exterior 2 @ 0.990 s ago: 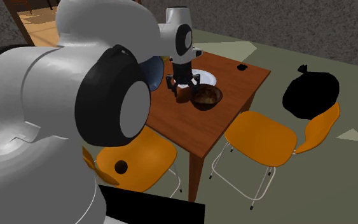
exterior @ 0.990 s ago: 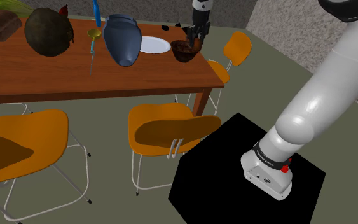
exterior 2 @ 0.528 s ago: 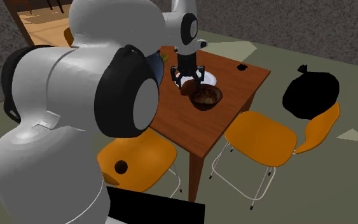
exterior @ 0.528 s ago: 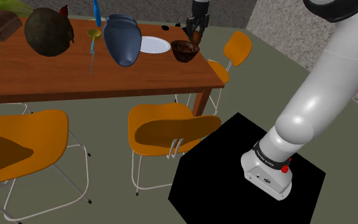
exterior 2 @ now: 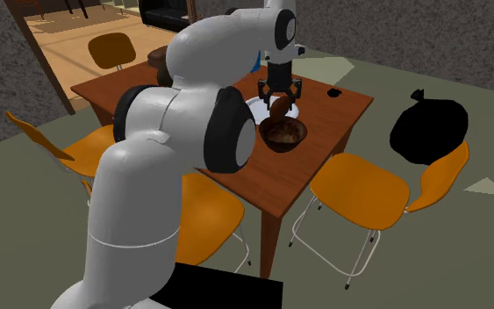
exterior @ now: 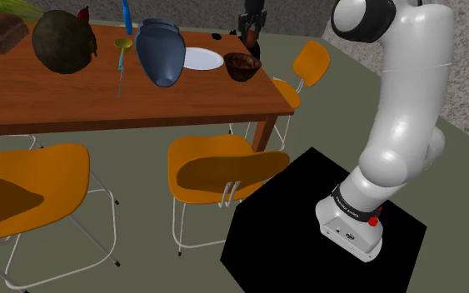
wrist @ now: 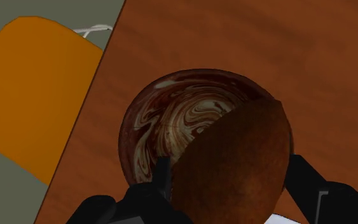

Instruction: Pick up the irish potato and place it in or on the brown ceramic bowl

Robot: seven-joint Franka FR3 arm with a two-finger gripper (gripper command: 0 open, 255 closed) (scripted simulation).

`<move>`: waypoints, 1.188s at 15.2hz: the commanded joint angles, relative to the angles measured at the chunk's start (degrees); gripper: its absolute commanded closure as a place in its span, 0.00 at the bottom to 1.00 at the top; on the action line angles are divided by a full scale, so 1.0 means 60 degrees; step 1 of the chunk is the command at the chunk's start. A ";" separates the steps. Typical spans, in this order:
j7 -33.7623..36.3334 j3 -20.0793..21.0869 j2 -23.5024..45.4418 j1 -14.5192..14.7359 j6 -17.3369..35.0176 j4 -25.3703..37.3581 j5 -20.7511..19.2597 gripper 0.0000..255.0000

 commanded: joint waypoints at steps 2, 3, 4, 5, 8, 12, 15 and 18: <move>-0.0318 -0.0027 0.2982 -0.0271 -0.2047 0.5043 0.0143 1.00; -0.0294 -0.0021 0.2678 -0.0256 -0.1676 0.4367 0.0129 1.00; -0.0276 -0.0019 0.2497 -0.0246 -0.1408 0.3918 0.0122 1.00; -0.0260 -0.0018 0.2350 -0.0238 -0.1167 0.3529 0.0116 1.00; -0.0218 -0.0016 0.2055 -0.0220 -0.0561 0.2626 0.0103 1.00; -0.0170 -0.0014 0.1841 -0.0206 0.0107 0.1742 0.0090 1.00; -0.0138 -0.0012 0.1757 -0.0198 0.0550 0.1214 0.0082 1.00; -0.0127 -0.0012 0.1738 -0.0196 0.0703 0.1042 0.0080 1.00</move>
